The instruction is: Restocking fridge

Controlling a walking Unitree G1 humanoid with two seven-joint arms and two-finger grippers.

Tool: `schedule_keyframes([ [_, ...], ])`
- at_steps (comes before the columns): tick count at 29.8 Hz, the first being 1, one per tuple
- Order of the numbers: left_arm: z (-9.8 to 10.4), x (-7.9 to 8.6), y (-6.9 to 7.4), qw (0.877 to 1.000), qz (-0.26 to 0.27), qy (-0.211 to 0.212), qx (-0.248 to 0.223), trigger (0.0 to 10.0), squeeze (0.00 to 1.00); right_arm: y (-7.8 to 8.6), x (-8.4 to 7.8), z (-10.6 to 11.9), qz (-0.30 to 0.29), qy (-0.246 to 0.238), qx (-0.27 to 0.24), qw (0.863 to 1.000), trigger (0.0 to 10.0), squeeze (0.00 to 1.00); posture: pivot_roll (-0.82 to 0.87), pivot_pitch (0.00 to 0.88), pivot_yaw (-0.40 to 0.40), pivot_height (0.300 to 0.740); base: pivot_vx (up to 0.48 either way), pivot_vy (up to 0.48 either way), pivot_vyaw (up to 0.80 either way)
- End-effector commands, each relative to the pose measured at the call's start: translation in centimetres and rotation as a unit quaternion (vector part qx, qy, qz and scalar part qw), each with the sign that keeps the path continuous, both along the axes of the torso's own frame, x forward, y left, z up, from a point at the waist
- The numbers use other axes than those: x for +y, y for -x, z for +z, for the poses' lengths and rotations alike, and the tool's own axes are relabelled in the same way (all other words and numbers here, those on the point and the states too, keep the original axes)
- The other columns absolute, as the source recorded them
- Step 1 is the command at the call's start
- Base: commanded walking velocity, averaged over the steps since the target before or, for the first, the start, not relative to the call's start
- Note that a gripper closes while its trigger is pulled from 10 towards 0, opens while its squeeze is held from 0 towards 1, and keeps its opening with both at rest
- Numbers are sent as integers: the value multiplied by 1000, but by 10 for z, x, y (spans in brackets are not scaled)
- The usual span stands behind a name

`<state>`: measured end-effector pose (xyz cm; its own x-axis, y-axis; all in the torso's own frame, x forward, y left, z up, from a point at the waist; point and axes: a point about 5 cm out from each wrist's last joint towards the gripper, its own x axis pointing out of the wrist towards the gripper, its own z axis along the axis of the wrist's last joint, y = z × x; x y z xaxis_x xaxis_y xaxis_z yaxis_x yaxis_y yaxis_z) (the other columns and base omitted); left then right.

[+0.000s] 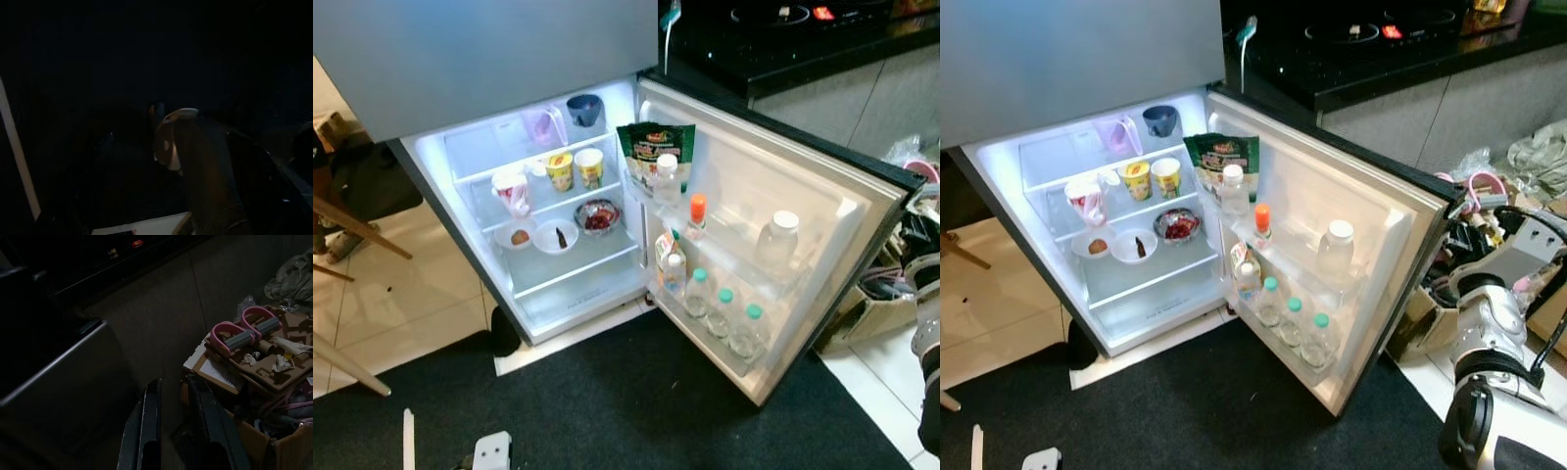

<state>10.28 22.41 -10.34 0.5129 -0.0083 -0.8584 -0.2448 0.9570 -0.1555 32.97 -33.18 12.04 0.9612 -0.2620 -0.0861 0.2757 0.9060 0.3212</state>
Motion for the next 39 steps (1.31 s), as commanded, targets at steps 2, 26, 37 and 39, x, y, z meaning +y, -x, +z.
schedule_keyframes([
  [2,1,7,4,1000,3,-9,3,10000,0,-2,2,1,-1,21,12,1000,10000,0,-24,11,47,740,0,0,0],
  [26,1,6,3,1000,15,6,-3,10000,0,6,-23,15,-39,86,27,995,10000,0,-23,16,41,740,0,-232,0],
  [37,0,4,3,1000,16,13,-5,10000,0,-6,1,13,44,74,6,996,10000,0,-21,19,44,740,0,0,0],
  [39,0,3,3,1000,16,14,-5,10000,0,-8,5,13,54,69,6,996,10000,0,-20,21,43,740,0,0,0],
])
